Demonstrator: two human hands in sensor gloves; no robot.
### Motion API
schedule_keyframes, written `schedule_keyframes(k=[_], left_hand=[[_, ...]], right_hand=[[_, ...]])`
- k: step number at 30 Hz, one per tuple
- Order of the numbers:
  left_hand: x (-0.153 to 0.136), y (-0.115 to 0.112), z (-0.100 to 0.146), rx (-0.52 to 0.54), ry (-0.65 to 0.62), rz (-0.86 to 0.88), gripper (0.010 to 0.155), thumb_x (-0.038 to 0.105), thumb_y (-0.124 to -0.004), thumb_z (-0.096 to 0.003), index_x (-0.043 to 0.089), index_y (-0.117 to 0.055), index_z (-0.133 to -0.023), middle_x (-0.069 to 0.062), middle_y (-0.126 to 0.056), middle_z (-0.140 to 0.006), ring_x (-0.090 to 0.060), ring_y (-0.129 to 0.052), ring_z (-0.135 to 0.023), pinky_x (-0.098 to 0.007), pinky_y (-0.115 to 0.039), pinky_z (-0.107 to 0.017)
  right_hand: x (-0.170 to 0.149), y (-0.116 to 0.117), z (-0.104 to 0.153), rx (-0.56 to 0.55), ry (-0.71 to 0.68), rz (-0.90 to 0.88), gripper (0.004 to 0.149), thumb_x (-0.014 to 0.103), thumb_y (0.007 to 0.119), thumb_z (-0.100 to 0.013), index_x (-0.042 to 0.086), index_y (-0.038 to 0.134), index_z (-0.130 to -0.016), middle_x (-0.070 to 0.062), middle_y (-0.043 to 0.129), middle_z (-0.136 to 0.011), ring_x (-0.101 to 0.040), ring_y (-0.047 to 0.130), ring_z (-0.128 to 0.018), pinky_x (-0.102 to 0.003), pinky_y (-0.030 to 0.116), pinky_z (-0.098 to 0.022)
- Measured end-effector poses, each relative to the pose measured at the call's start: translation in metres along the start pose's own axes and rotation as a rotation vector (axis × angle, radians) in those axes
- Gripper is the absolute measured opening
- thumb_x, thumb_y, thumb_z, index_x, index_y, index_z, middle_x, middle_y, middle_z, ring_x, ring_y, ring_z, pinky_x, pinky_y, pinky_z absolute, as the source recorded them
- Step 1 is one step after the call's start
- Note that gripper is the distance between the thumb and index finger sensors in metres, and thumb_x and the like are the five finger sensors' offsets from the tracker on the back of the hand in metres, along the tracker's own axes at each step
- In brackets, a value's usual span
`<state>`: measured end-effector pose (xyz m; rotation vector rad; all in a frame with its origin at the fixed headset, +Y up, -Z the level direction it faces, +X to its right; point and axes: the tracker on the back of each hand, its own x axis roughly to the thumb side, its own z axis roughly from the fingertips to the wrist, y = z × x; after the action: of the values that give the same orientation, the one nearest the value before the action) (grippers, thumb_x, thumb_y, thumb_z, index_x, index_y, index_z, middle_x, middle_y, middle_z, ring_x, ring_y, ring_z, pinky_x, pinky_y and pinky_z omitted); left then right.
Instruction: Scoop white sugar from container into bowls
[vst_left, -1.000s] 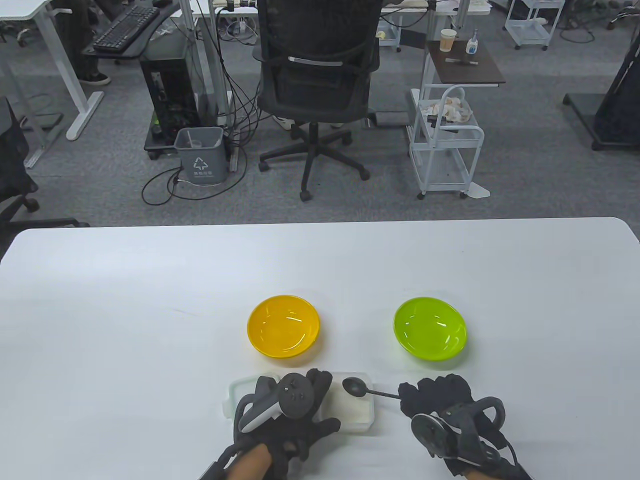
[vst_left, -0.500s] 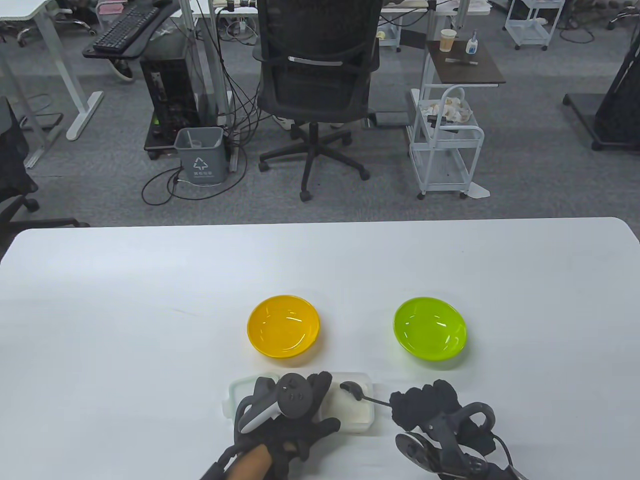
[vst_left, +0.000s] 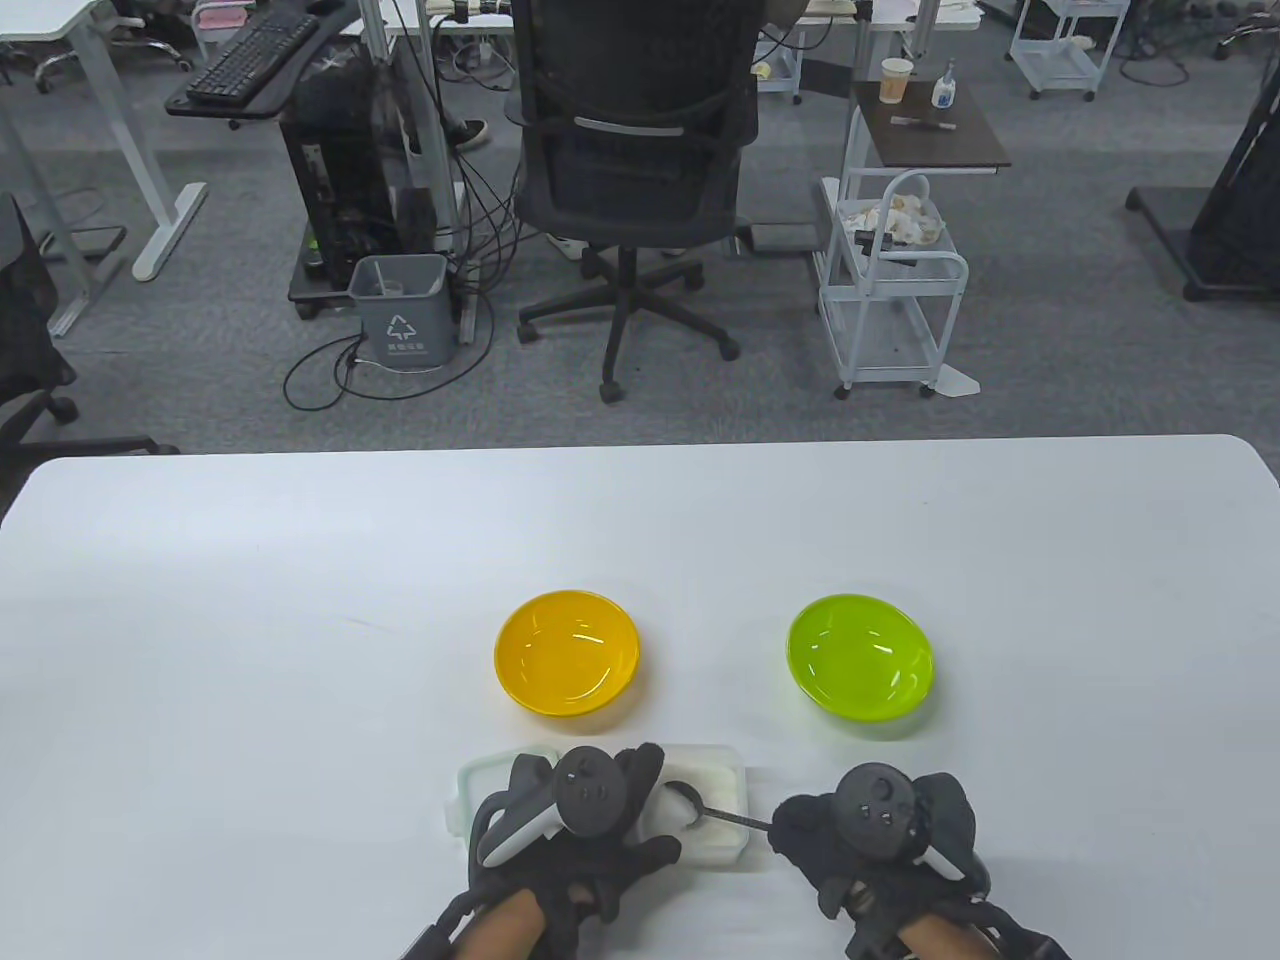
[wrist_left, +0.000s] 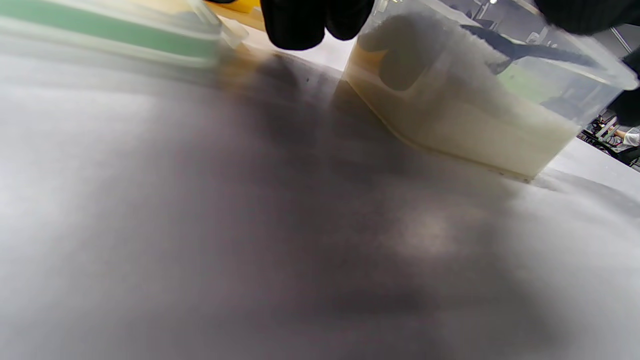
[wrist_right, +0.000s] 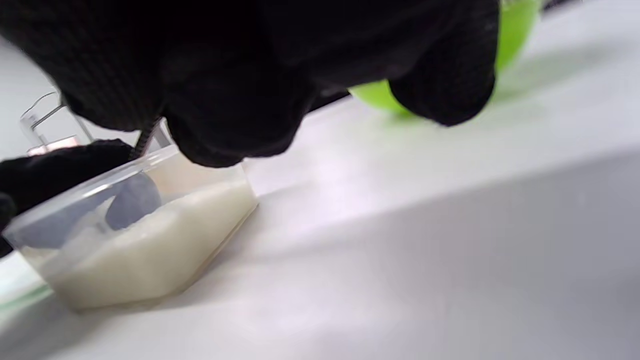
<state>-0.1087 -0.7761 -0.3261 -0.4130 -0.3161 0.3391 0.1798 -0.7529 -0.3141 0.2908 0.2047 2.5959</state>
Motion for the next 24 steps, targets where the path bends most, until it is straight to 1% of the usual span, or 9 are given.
schedule_keyframes(k=[5,7,15,24], left_hand=[[0.0,0.0,0.0,-0.001,0.0,0.002,0.091,0.075,-0.064,-0.0371,0.046,-0.02,-0.111,0.011,-0.035,-0.124,-0.022,-0.05,-0.12,-0.055,-0.034,-0.086],[0.0,0.0,0.0,-0.002,0.0,0.001,0.091,0.075,-0.064,-0.0372,0.046,-0.02,-0.111,0.011,-0.035,-0.124,-0.022,-0.049,-0.12,-0.055,-0.034,-0.086],[0.0,0.0,0.0,-0.001,0.001,0.002,0.091,0.074,-0.064,-0.0371,0.046,-0.02,-0.111,0.011,-0.035,-0.124,-0.023,-0.049,-0.12,-0.055,-0.034,-0.086],[0.0,0.0,0.0,-0.001,0.002,0.003,0.091,0.074,-0.064,-0.0373,0.045,-0.02,-0.111,0.011,-0.035,-0.124,-0.023,-0.049,-0.12,-0.055,-0.034,-0.086]], right_hand=[[-0.017,0.007,-0.005,0.092,0.086,-0.194,0.036,0.05,0.083,-0.044,0.031,0.094,-0.073,-0.001,0.101,-0.043,-0.018,0.091,-0.015,-0.042,0.082,-0.048],[-0.021,0.01,-0.007,0.113,0.099,-0.236,0.036,0.05,0.083,-0.044,0.03,0.094,-0.073,-0.002,0.101,-0.043,-0.018,0.091,-0.015,-0.042,0.081,-0.048],[-0.029,0.01,-0.01,0.144,0.109,-0.298,0.037,0.05,0.083,-0.044,0.03,0.094,-0.073,-0.002,0.101,-0.044,-0.017,0.091,-0.016,-0.042,0.082,-0.048],[-0.041,-0.005,-0.011,0.115,0.097,-0.35,0.037,0.05,0.083,-0.044,0.031,0.094,-0.073,-0.002,0.101,-0.044,-0.017,0.092,-0.016,-0.042,0.081,-0.048]])
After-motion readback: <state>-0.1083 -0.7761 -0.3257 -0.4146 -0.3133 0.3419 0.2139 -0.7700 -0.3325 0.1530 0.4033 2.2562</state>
